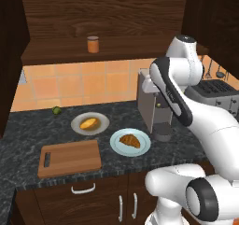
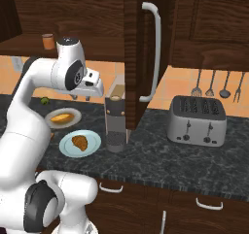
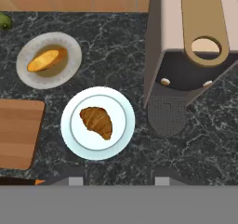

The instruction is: From the different types of pastries on the counter, select a croissant and place it on the cutting board. Then retrieve a jar of jam from the cabinet and place it alongside the croissant on the cutting board.

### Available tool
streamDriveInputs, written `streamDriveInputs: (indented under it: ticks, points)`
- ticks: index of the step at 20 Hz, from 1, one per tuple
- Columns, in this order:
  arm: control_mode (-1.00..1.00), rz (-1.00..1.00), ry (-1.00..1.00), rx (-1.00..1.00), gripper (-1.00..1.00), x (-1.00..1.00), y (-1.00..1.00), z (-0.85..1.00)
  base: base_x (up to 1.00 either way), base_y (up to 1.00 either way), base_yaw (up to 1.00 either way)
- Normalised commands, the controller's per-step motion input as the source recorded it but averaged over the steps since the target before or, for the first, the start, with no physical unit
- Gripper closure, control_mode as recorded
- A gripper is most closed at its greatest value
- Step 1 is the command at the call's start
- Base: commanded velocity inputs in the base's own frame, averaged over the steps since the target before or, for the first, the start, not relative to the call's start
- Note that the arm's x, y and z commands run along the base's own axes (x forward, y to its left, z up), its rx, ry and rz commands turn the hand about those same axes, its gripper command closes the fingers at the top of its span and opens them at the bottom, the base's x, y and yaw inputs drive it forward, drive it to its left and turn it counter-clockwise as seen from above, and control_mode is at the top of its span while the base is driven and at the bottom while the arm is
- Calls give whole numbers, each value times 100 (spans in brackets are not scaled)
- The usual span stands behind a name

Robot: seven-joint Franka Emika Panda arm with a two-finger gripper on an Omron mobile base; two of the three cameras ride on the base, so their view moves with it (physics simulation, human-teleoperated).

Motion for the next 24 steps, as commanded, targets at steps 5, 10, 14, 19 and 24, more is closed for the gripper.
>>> streamDriveInputs:
  ticks: [5, 10, 14, 19, 24]
  points:
    - [-100, 1, -3, -8, -100, -15, 36, -9, 0, 0, 0]
    - [-100, 8, 15, -14, -100, -4, 79, -58, 0, 0, 0]
    - [-100, 7, 24, -4, -100, 0, 41, -73, 0, 0, 0]
    - [-100, 9, 21, -3, -100, 0, 7, -72, 0, 0, 0]
    - [-100, 11, 12, -1, -100, 0, 0, -64, 0, 0, 0]
